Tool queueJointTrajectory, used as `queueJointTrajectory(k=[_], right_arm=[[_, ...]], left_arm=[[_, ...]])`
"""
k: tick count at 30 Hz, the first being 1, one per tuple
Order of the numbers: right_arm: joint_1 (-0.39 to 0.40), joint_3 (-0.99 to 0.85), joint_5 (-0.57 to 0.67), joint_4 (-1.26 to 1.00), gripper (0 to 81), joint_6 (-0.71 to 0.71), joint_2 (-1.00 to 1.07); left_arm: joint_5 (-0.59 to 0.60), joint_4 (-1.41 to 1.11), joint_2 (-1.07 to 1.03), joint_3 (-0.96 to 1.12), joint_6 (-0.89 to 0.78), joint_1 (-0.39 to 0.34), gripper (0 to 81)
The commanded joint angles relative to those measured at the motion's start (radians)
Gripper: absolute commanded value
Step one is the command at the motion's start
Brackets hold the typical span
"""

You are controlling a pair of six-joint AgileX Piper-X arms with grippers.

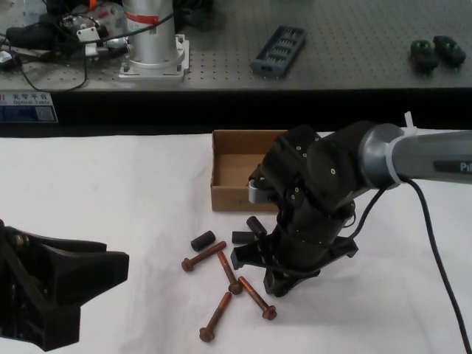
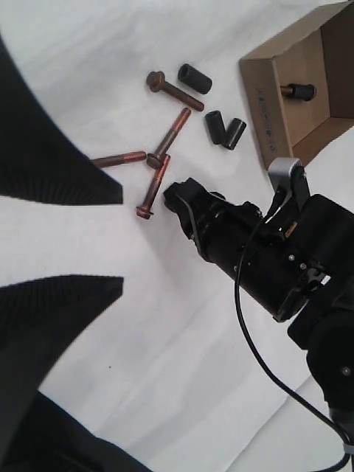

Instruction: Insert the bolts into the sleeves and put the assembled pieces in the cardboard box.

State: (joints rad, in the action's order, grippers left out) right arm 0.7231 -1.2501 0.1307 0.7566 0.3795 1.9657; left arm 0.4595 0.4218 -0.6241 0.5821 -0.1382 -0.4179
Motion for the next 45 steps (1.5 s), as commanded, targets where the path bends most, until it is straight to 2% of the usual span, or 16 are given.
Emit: queueJointTrajectory(k=[1,4,9,22,27,35,41,43,45], right_arm=[[0.0,-0.002,0.059,0.01,1.7,-0.029,0.002],[0.0,-0.002,0.059,0.053,1.7,-0.063,-0.052],[0.0,0.026,0.059,0.106,1.7,-0.112,-0.209],[0.0,0.258,0.055,0.107,1.7,-0.11,-0.768],[0.0,0.328,0.043,0.107,1.7,-0.104,-0.912],[0.0,0.406,0.043,0.177,1.7,-0.104,-1.017],[0.0,0.43,0.064,0.201,1.7,-0.104,-1.034],[0.0,0.43,0.064,0.201,1.7,-0.107,-1.039],[0.0,0.43,0.064,0.201,1.7,-0.112,-1.04]], left_arm=[[-0.006,-0.013,0.008,0.002,0.013,0.0,23.9],[-0.02,-0.013,0.006,0.002,0.053,0.0,23.9],[-0.156,-0.013,0.002,0.002,0.072,0.0,23.9],[-0.155,-0.006,-0.175,0.002,0.146,0.0,24.4],[-0.17,-0.006,-0.283,0.002,0.214,-0.034,24.4],[-0.263,-0.013,-0.548,0.089,0.228,-0.135,24.4],[-0.306,-0.013,-0.763,0.254,0.228,-0.18,34.4],[-0.349,-0.013,-0.821,0.302,0.221,-0.184,35.1],[-0.336,-0.001,-0.865,0.34,0.221,-0.184,34.9]])
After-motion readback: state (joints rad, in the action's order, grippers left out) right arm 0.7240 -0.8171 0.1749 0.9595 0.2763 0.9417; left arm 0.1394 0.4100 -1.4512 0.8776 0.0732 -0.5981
